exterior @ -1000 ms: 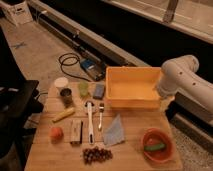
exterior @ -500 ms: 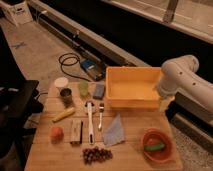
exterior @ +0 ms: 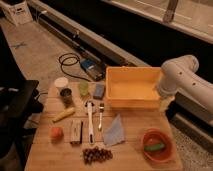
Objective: Place eraser in plastic cup
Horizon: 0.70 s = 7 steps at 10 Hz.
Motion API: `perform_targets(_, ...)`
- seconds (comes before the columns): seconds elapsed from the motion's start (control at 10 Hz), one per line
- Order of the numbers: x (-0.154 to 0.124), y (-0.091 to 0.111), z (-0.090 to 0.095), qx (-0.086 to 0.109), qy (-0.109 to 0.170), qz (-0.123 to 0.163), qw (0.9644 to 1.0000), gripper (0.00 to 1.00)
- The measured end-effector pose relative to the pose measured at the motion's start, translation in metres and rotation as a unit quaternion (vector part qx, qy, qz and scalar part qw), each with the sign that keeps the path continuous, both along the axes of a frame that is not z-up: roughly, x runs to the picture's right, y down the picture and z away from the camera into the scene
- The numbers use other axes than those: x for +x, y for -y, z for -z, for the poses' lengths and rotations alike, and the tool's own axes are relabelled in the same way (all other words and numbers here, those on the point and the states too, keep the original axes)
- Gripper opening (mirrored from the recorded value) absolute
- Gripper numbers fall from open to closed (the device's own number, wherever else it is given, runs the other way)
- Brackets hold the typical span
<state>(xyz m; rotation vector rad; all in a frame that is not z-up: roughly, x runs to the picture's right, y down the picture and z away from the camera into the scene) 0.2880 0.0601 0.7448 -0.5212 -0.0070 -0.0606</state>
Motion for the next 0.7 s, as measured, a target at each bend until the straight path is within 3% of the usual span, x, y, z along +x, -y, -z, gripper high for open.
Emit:
perform_targets(0.3, -0.034, 0.022, 0.020, 0.039, 0.037, 0.071, 0.9960, 0.74)
perform_targets(0.6, -0.105, 0.034, 0.038, 0.064, 0.105, 0.162, 0.9791, 0.74)
perform_targets(0.7, -0.132, 0.033, 0.043, 0.067, 0.136, 0.193, 0.9694, 0.74)
